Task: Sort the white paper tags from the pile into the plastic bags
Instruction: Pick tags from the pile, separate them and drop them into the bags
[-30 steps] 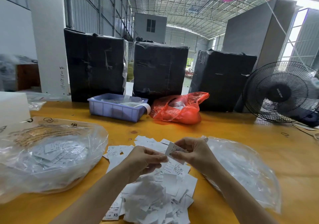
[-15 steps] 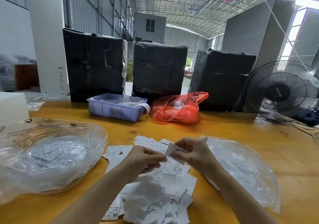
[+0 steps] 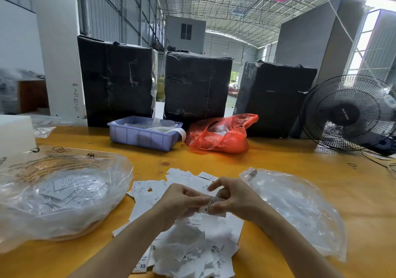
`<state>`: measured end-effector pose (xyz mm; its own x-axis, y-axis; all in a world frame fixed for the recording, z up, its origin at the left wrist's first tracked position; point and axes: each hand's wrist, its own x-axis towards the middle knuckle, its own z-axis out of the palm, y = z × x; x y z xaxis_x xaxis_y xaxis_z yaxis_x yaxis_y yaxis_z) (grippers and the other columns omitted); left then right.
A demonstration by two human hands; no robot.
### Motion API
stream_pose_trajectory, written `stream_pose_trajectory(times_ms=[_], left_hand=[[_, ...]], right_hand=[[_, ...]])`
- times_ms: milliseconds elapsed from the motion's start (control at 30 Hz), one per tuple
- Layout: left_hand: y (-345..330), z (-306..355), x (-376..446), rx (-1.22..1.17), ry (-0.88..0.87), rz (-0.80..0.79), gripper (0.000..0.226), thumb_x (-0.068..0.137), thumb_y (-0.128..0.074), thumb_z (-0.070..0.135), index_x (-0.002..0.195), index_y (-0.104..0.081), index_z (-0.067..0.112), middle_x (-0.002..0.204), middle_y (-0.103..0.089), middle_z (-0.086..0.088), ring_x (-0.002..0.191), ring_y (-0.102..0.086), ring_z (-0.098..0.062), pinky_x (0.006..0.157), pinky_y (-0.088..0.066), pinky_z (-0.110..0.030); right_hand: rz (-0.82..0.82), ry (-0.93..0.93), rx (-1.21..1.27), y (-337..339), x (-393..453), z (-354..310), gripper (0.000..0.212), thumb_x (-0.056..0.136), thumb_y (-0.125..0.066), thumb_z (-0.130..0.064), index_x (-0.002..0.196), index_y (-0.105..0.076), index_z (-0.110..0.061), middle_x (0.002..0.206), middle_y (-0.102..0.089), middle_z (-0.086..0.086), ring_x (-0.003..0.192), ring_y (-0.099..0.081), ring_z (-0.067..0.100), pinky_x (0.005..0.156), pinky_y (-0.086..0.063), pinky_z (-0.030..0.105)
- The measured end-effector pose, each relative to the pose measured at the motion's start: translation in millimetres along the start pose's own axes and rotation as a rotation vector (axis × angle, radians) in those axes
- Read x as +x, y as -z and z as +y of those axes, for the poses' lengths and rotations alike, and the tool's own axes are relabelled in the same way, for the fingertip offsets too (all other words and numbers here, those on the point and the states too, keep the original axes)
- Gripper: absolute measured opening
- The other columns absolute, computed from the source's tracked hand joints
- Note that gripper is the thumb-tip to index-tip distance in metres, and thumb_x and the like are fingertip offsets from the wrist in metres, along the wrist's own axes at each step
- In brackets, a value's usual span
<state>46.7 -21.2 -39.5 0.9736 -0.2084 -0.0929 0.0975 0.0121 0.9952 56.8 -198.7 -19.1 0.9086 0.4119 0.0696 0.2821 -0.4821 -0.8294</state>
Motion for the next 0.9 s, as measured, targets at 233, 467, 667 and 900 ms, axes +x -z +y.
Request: stream_pose_trajectory(times_ms=[233,467,667,900], left_hand=[[-5,0,4,-0.279,-0.021,0.183,0.010,0.075,-0.074,0.004,0.083,-0.072,-0.003,0.072,-0.068,-0.014,0.055,-0.059,-0.013,0.050,-0.049,-0.017],[-17,-3,2,-0.349,-0.048,0.234,0.027,0.076,-0.072,0.023,0.088,-0.072,-0.002,0.084,-0.069,-0.019,0.079,-0.064,-0.026,0.069,-0.052,-0.033],[-21,4,-1,-0.486,0.046,0.312,0.019,0.079,-0.071,0.029,0.085,-0.069,0.012,0.073,-0.064,-0.006,0.069,-0.055,-0.019,0.058,-0.039,-0.027],[-23,5,-4,-0.546,0.032,0.277,0.025,0.066,-0.076,0.033,0.084,-0.075,0.015,0.074,-0.069,-0.003,0.071,-0.058,-0.015,0.060,-0.041,-0.026]], right_hand=[[0.344,0.084,0.179,3,-1,-5,0.025,0.074,-0.077,-0.002,0.094,-0.063,-0.008,0.076,-0.069,0.013,0.063,-0.065,0.016,0.058,-0.053,0.022],[0.316,0.124,0.180,-11,-1,-8,0.027,0.075,-0.077,-0.005,0.099,-0.068,-0.014,0.078,-0.072,0.006,0.073,-0.069,0.015,0.071,-0.058,0.028],[0.399,0.153,0.235,-25,-2,-11,0.006,0.084,-0.070,-0.010,0.086,-0.072,-0.015,0.070,-0.071,0.003,0.060,-0.065,0.016,0.060,-0.054,0.024],[0.330,0.215,0.291,-33,-2,-17,0.025,0.075,-0.073,0.004,0.082,-0.072,-0.020,0.078,-0.073,0.006,0.068,-0.067,0.013,0.064,-0.055,0.024]])
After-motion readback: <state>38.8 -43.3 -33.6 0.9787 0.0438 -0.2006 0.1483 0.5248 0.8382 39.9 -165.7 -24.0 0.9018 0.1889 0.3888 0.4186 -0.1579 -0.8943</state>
